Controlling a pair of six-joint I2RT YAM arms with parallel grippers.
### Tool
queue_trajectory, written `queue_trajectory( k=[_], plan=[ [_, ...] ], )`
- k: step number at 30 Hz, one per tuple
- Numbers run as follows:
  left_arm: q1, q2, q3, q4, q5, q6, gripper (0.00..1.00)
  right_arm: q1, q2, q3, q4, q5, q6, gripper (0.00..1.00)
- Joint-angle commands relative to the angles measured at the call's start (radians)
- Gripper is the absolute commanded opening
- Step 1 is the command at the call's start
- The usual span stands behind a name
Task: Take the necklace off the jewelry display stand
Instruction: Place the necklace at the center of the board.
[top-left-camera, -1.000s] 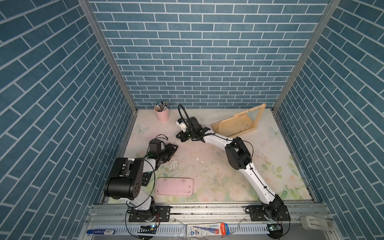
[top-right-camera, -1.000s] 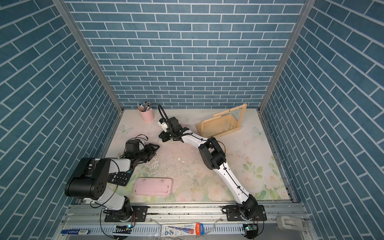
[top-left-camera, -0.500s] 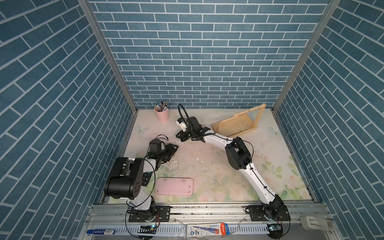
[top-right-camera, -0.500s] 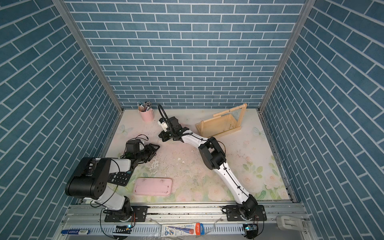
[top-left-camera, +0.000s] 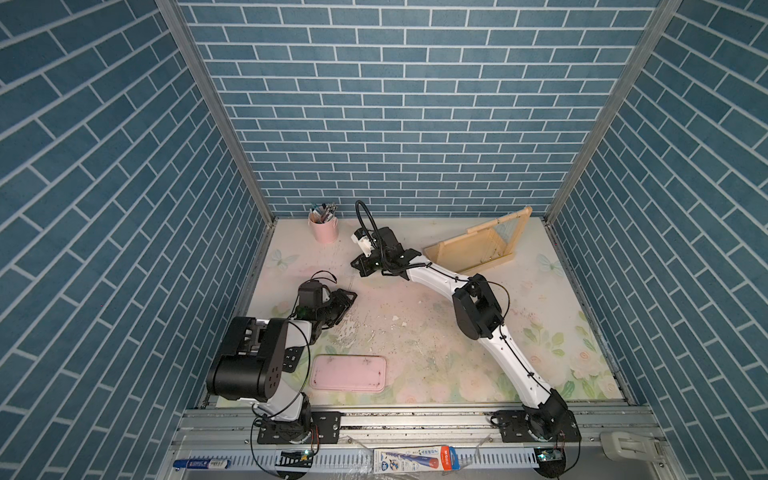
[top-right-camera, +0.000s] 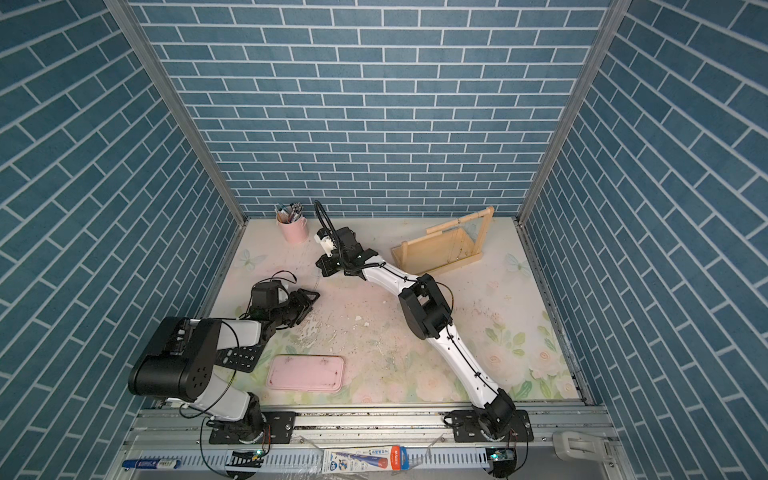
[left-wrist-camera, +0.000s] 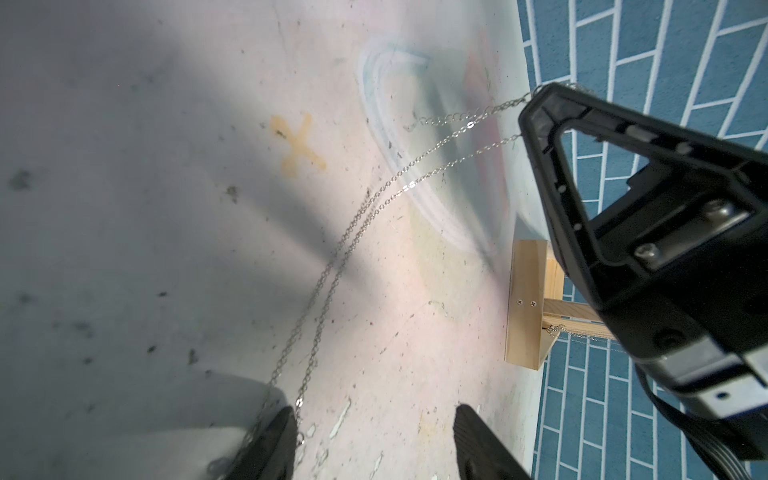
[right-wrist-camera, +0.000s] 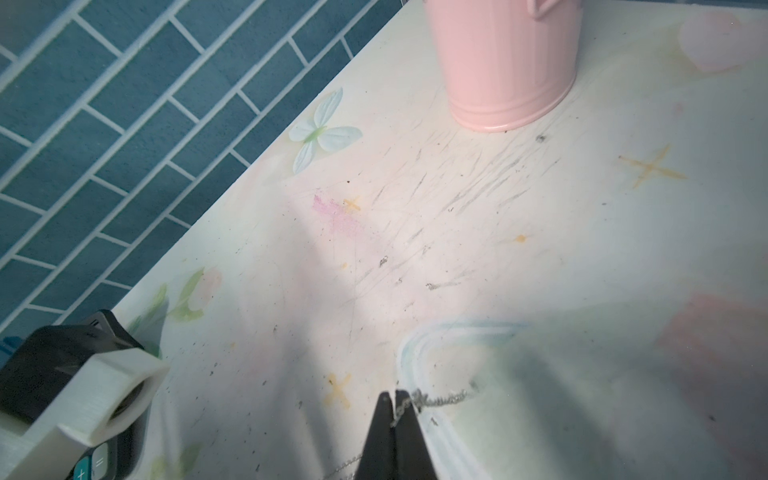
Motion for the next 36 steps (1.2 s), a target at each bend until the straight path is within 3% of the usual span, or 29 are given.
queue_trajectory(
  k=[1,36],
  plan=[
    [-0.006,0.005,-0.033,-0.097,-0.021,0.009,0.63,-0.003,0.019,0.041,-0.018,0.006,0.009,0.0],
    [-0.006,-0.009,-0.064,-0.133,-0.002,0.007,0.63,-0.013,0.157,0.161,0.001,0.004,0.05,0.0]
  ],
)
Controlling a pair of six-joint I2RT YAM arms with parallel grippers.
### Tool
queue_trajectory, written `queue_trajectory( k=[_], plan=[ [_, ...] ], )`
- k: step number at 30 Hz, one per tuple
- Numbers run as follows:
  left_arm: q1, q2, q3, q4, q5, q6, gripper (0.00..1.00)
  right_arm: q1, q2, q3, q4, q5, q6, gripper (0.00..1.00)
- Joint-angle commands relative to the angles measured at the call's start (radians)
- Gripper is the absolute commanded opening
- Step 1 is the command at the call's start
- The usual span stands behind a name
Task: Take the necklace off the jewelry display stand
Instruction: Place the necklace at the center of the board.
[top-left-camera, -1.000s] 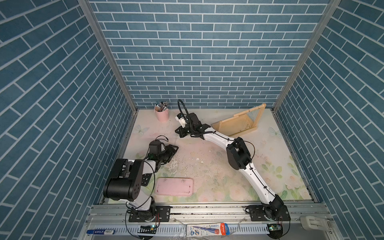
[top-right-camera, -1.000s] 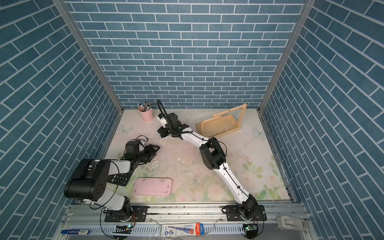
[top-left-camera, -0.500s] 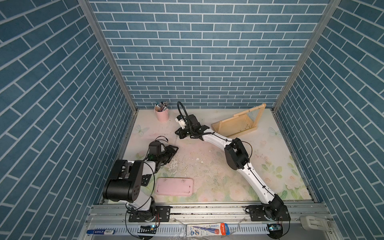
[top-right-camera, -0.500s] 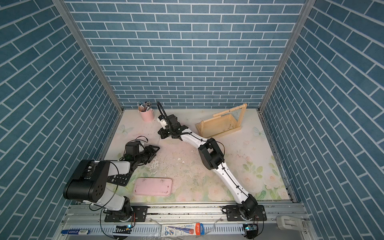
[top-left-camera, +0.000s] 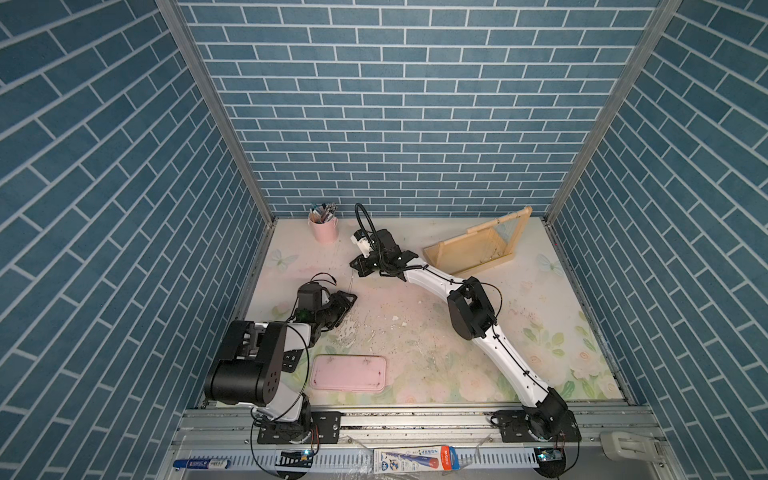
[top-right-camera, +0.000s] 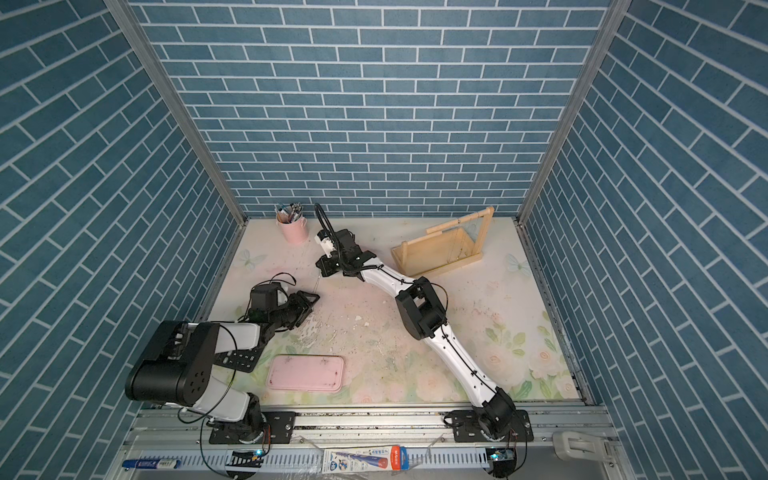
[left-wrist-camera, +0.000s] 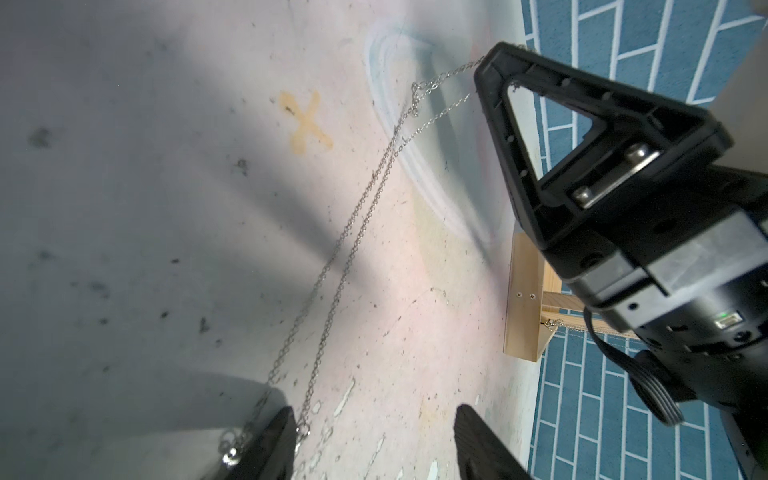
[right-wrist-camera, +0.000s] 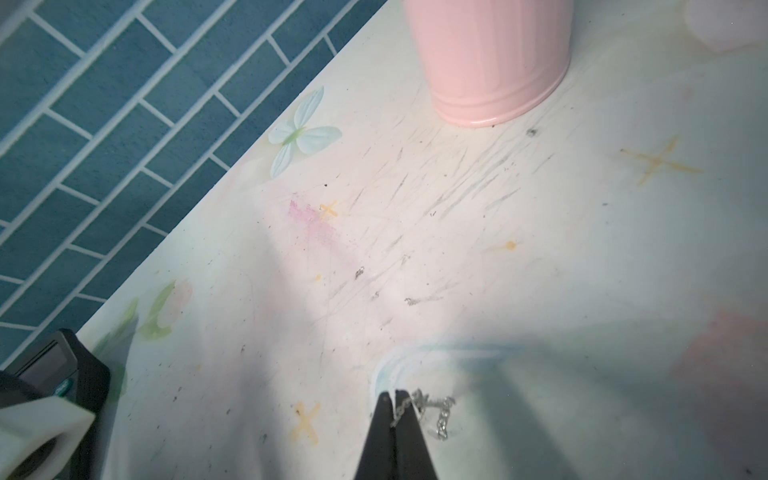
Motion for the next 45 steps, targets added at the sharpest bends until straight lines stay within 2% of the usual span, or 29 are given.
queue_trajectory(
  k=[1,13,45],
  plan=[
    [-0.004,0.019,-0.039,-0.123,-0.011,0.012,0.63,-0.005,0.038,0.028,0.001,0.002,0.029,0.0],
    [-0.005,0.014,-0.039,-0.135,-0.009,0.014,0.63,-0.005,0.038,-0.005,0.017,0.0,0.05,0.02],
    [-0.005,0.005,-0.046,-0.173,-0.011,0.031,0.63,-0.016,0.023,-0.024,-0.039,0.098,0.047,0.19]
  ],
)
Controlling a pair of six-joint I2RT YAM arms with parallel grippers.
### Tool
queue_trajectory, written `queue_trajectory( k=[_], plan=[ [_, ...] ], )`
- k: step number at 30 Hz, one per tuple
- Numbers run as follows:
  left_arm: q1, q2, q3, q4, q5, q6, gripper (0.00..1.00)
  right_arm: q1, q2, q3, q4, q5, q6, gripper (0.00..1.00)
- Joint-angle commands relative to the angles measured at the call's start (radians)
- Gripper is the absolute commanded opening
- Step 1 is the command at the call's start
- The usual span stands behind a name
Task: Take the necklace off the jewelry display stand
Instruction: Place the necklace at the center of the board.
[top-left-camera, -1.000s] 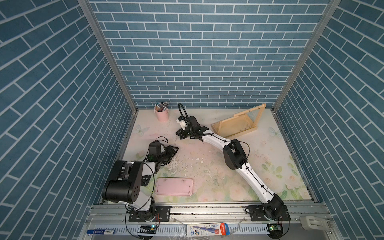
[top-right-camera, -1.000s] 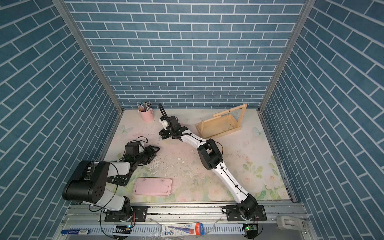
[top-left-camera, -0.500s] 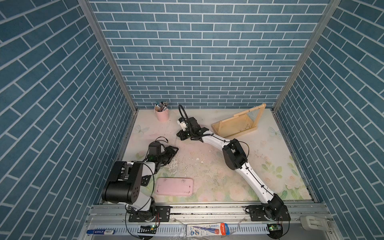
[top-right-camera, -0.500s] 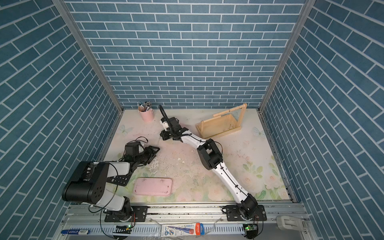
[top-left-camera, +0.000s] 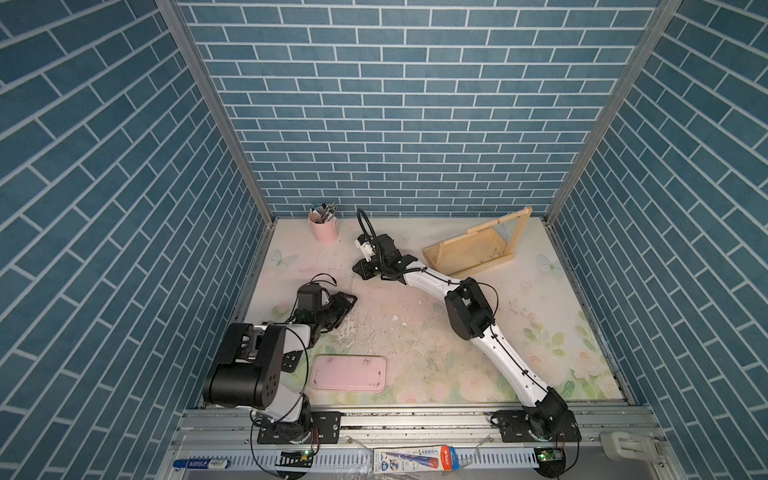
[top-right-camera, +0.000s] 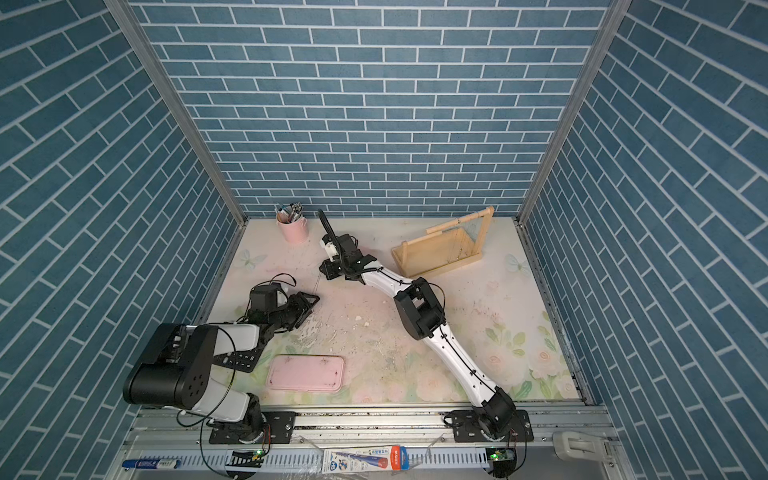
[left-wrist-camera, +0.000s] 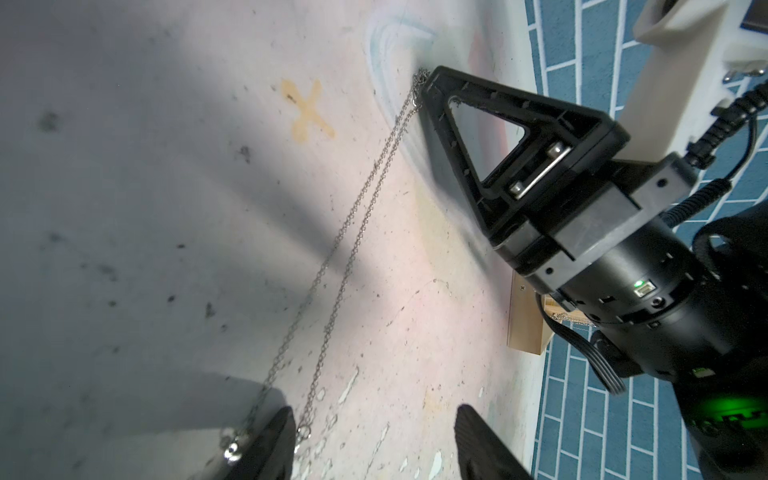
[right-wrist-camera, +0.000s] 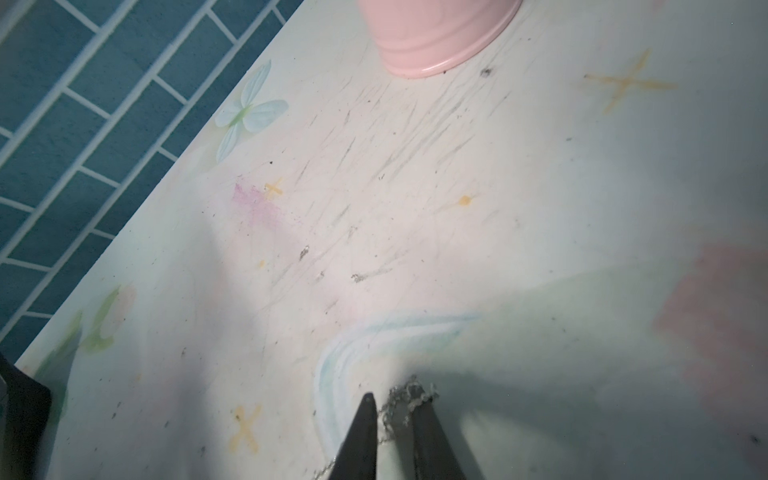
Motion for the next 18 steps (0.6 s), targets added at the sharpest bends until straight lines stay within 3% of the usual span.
queue_trajectory(
  k=[1,18],
  plan=[
    [-0.005,0.024,-0.04,-0.148,-0.016,0.012,0.63,-0.012,-0.009,0.001,-0.053,0.044,0.007,0.2],
    [-0.005,0.024,-0.04,-0.156,-0.008,0.018,0.63,-0.014,-0.001,0.029,-0.077,0.06,0.01,0.3]
  ],
)
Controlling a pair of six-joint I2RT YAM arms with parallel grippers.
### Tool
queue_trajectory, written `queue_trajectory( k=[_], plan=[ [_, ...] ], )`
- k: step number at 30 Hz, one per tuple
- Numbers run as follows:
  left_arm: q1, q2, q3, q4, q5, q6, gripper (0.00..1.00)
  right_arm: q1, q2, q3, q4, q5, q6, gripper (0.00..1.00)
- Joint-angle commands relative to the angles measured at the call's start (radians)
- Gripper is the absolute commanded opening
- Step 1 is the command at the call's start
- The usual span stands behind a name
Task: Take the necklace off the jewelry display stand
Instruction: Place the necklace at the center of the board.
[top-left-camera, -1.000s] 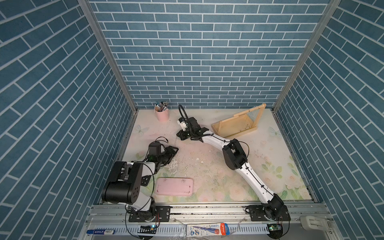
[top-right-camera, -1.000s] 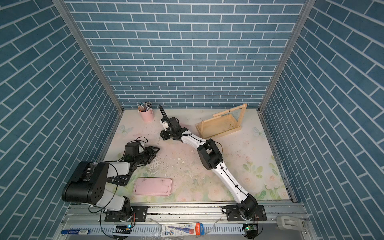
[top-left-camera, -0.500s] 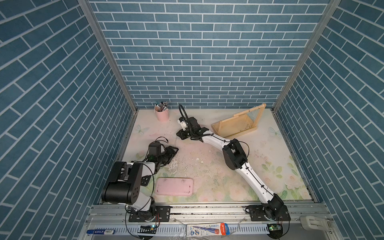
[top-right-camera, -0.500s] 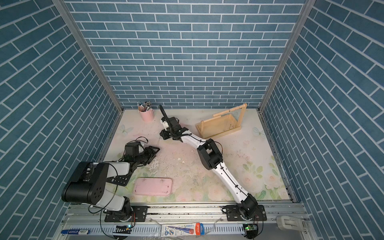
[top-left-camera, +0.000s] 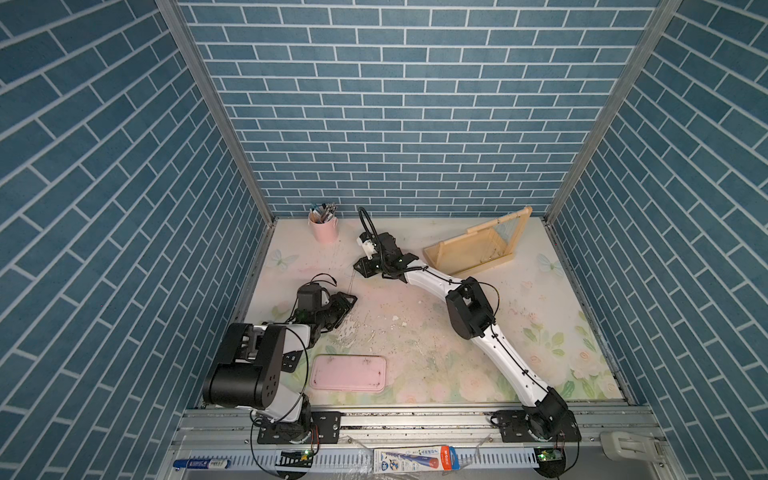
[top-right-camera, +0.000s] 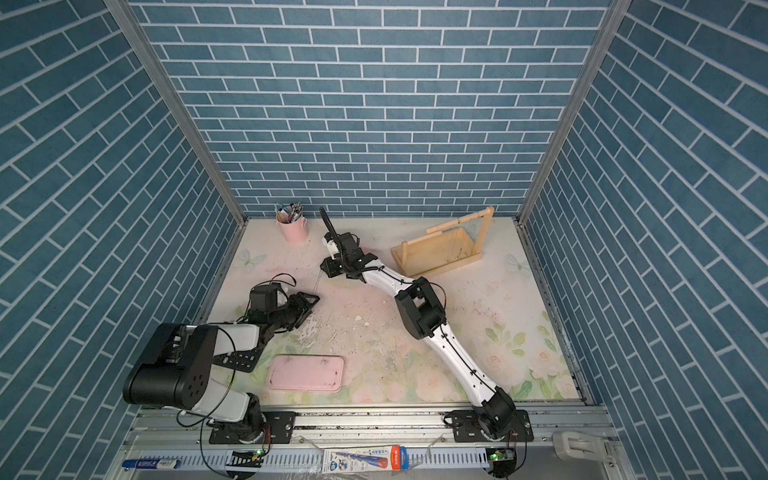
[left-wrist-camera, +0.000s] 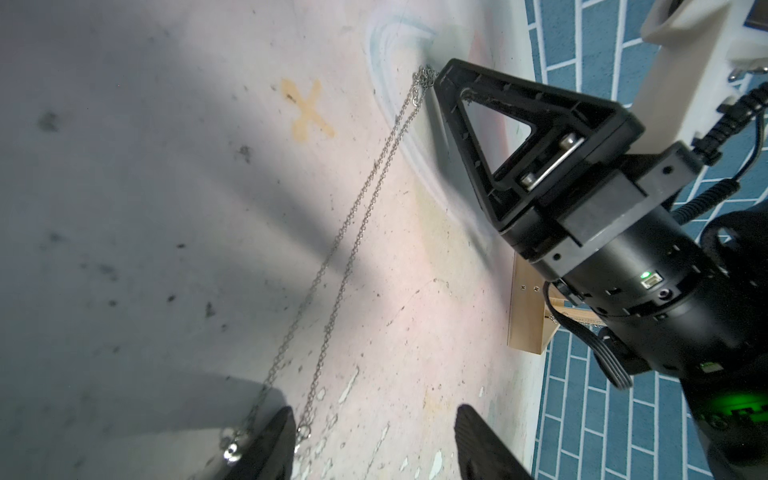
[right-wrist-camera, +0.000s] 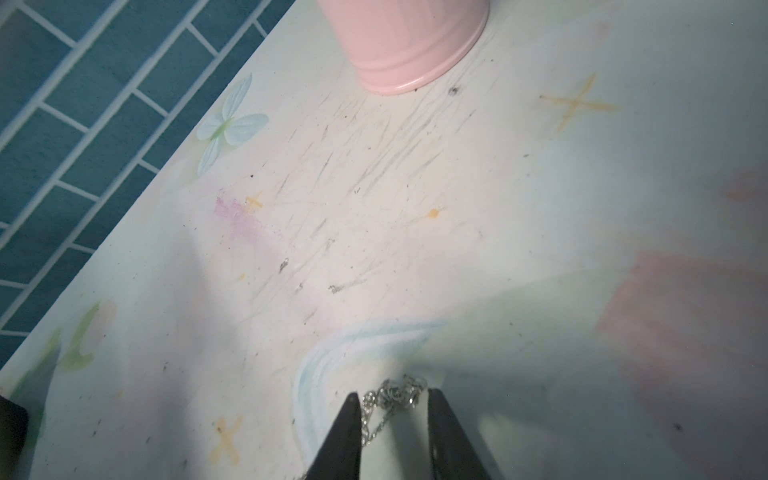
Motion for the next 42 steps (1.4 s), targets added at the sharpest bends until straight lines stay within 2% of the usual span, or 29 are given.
queue_trajectory(
  k=[1,8,14,28,34,42],
  plan=[
    [-0.005,0.024,-0.041,-0.155,-0.009,0.014,0.63,-0.006,0.001,0.016,-0.068,0.029,0.005,0.33],
    [-0.005,0.019,-0.037,-0.168,-0.007,0.017,0.64,-0.009,-0.005,0.03,-0.076,0.023,0.01,0.39],
    [-0.005,0.007,-0.031,-0.184,-0.007,0.026,0.64,-0.01,-0.026,0.03,-0.08,0.019,0.01,0.5],
    [-0.005,-0.02,0.083,-0.291,0.026,0.085,0.72,-0.029,-0.093,0.046,-0.086,0.002,0.032,0.67],
    [-0.005,-0.06,0.16,-0.377,0.027,0.121,0.81,-0.046,-0.148,0.061,-0.1,-0.001,0.028,0.78],
    [-0.005,-0.118,0.28,-0.501,0.029,0.158,0.92,-0.076,-0.237,0.07,-0.156,-0.004,0.024,0.83]
  ],
)
